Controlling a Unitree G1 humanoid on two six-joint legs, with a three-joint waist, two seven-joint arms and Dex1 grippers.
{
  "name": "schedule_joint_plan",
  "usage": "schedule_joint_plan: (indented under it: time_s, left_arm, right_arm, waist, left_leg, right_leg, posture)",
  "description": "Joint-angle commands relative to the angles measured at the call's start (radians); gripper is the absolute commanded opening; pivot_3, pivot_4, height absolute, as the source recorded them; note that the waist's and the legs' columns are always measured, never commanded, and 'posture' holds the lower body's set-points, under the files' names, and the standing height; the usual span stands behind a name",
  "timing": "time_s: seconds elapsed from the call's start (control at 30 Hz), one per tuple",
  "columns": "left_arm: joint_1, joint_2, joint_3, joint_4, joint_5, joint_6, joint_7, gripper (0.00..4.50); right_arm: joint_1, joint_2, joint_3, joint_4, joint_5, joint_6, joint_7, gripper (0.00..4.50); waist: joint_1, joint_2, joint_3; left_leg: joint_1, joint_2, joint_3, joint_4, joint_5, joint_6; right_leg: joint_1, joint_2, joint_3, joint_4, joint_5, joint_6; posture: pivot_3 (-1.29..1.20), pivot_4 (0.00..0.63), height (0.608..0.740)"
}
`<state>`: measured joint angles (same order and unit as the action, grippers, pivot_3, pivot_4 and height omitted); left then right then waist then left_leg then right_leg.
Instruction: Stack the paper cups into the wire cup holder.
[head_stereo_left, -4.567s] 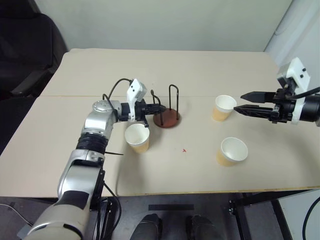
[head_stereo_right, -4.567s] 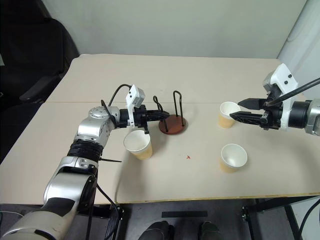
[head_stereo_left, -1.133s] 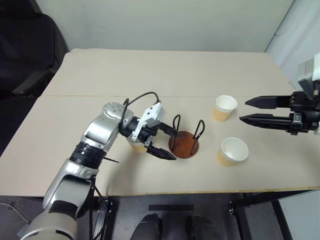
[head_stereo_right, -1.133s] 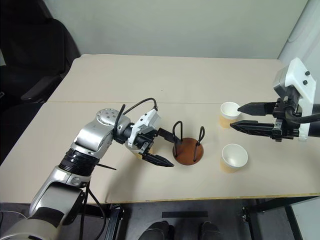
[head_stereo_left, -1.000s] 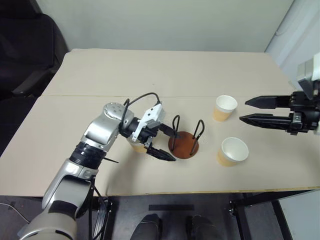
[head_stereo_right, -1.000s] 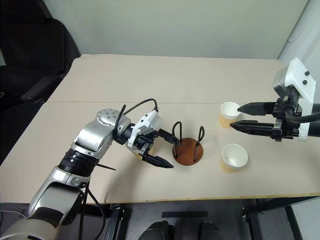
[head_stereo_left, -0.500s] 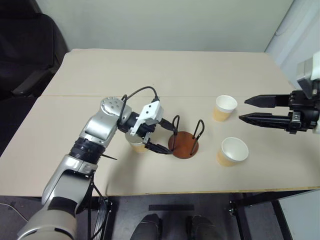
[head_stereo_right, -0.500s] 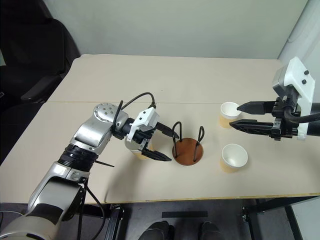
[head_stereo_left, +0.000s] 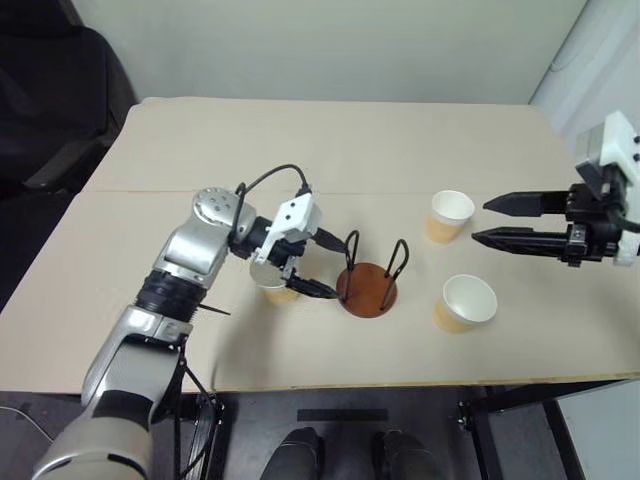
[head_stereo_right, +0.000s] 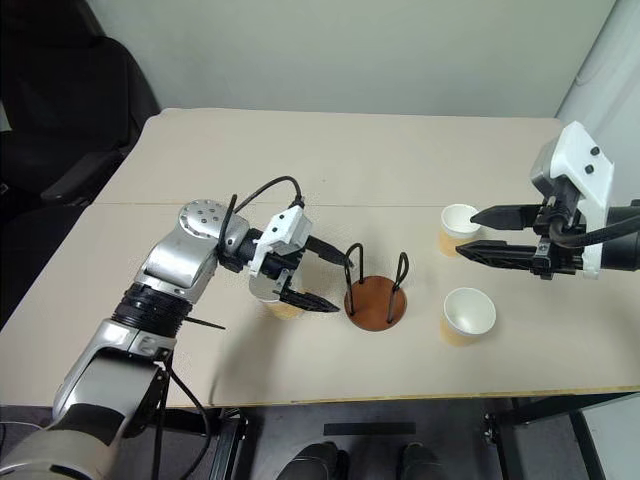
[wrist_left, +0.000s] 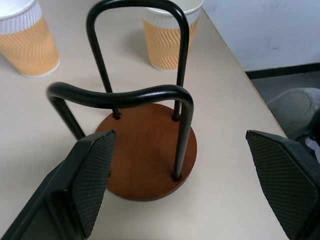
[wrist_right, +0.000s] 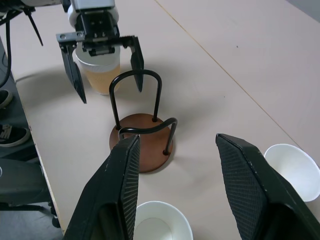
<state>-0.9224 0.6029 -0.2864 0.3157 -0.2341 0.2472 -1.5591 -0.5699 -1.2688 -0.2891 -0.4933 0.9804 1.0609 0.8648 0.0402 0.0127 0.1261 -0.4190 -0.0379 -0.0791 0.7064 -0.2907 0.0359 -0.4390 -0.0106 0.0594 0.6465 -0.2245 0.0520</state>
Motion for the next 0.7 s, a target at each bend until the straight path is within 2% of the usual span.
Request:
schedule_joint_plan:
  time_s: [0.03, 0.3, 0.43, 0.6, 0.7]
  left_arm:
    - [-0.034, 0.025, 0.035, -0.001, -0.01, -0.01, -0.024, 4.48]
    - [-0.065, 0.118, 0.041, -0.01, -0.065, 0.033, -0.055, 4.48]
    - [-0.1, 0.132, 0.062, 0.019, -0.062, 0.026, -0.049, 4.48]
    - [-0.164, 0.127, 0.111, 0.071, -0.069, 0.037, -0.009, 4.48]
    - [-0.168, 0.13, 0.128, 0.067, -0.069, 0.048, -0.006, 4.48]
  right_arm:
    - [-0.022, -0.013, -0.001, 0.009, -0.022, -0.024, 0.011, 2.38]
    - [-0.013, -0.009, 0.017, 0.037, -0.063, -0.054, 0.035, 2.38]
    - [-0.02, 0.004, 0.035, 0.048, -0.082, -0.066, 0.038, 2.38]
    - [-0.037, 0.006, 0.123, 0.086, -0.181, -0.123, 0.055, 2.38]
    - [-0.041, -0.006, 0.21, 0.126, -0.294, -0.195, 0.082, 2.38]
  waist:
    - [0.0, 0.0, 0.0]
    - [-0.001, 0.0, 0.0]
    - [0.0, 0.0, 0.0]
    - [-0.002, 0.0, 0.0]
    - [-0.004, 0.0, 0.0]
  left_leg:
    - [0.0, 0.0, 0.0, 0.0, 0.0, 0.0]
    - [0.0, 0.0, 0.0, -0.001, 0.0, 0.0]
    - [0.0, 0.0, 0.0, -0.001, 0.0, 0.0]
    - [0.0, 0.0, -0.001, -0.001, 0.0, 0.0]
    - [0.0, 0.0, 0.0, -0.001, 0.0, 0.0]
  right_leg:
    - [0.0, 0.0, 0.0, 0.0, 0.0, 0.0]
    - [0.0, 0.0, 0.0, 0.0, 0.0, 0.0]
    - [0.0, 0.0, 0.0, -0.001, 0.0, 0.0]
    - [0.0, 0.0, 0.0, 0.0, 0.0, 0.0]
    - [0.0, -0.001, 0.0, -0.001, 0.0, 0.0]
  posture:
    - [0.0, 0.15, 0.74]
    - [0.0, 0.15, 0.74]
    - [0.0, 0.15, 0.74]
    - [0.0, 0.15, 0.74]
    - [0.0, 0.15, 0.74]
